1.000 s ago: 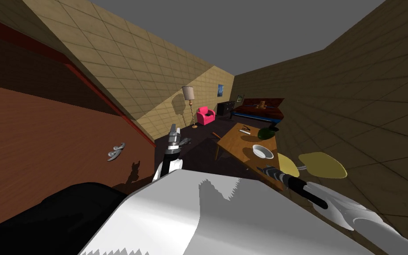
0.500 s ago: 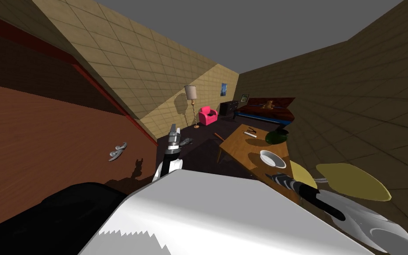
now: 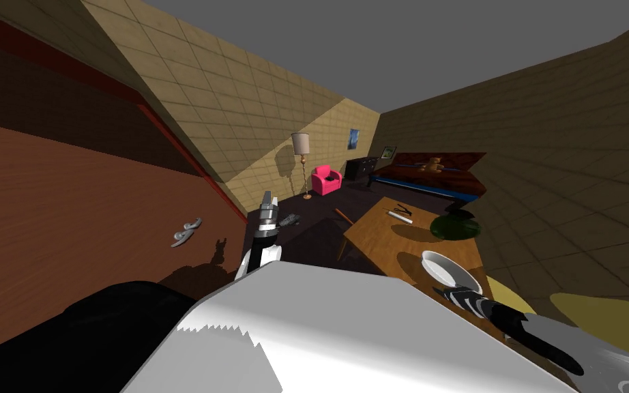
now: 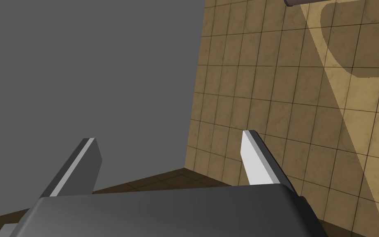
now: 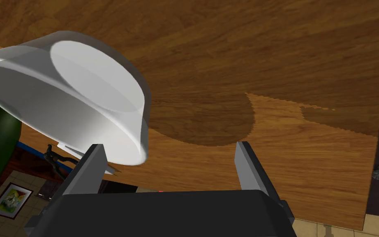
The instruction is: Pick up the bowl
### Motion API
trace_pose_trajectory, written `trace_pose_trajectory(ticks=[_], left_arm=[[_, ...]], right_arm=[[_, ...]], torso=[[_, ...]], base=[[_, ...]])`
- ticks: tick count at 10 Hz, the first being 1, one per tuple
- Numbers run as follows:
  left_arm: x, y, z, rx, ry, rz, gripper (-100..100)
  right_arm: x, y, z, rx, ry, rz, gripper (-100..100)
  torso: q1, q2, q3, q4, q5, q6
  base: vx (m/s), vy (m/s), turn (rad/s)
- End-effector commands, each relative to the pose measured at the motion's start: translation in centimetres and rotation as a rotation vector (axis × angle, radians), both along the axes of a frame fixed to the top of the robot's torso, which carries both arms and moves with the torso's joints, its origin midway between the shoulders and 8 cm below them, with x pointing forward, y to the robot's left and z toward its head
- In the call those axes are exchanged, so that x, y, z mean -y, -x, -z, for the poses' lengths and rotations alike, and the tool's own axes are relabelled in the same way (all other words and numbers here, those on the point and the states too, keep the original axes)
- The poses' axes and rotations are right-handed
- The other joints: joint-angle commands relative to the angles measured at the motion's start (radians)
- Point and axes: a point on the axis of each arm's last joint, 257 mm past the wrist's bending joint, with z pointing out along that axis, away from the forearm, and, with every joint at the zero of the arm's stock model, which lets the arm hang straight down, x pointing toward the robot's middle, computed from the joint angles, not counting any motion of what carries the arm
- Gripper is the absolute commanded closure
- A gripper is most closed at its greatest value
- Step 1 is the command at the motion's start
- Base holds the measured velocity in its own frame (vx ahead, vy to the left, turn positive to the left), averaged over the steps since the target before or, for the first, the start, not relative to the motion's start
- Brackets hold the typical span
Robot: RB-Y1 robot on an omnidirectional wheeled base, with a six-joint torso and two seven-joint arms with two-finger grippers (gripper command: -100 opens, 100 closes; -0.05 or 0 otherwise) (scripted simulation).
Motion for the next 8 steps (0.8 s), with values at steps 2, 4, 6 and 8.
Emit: trace_pose_trajectory(ticks=[2,4,6,8], left_arm=[[0.0,0.0,0.0,0.000,0.000,0.000,0],[0.0,0.0,0.0,0.000,0.000,0.000,0],[0.0,0.0,0.0,0.000,0.000,0.000,0],[0.0,0.0,0.0,0.000,0.000,0.000,0]], right_arm=[[2.2,4.1,0.4,-0.080,0.058,0.027,-100],[1.8,3.7,0.5,-0.075,0.051,0.019,-100],[2.2,4.1,0.4,-0.080,0.058,0.027,-100],[2.3,4.6,0.7,-0.092,0.064,0.031,-100]], torso=[[0.000,0.004,0.002,0.001,0.000,0.001],[0.000,0.003,0.002,0.000,-0.001,0.000],[0.003,0.014,0.008,0.003,0.000,0.002],[0.002,0.014,0.008,0.003,0.000,0.001]], base=[[0.176,-0.039,0.101],[0.116,-0.016,0.047],[-0.020,0.011,-0.009],[0.031,-0.009,0.049]])
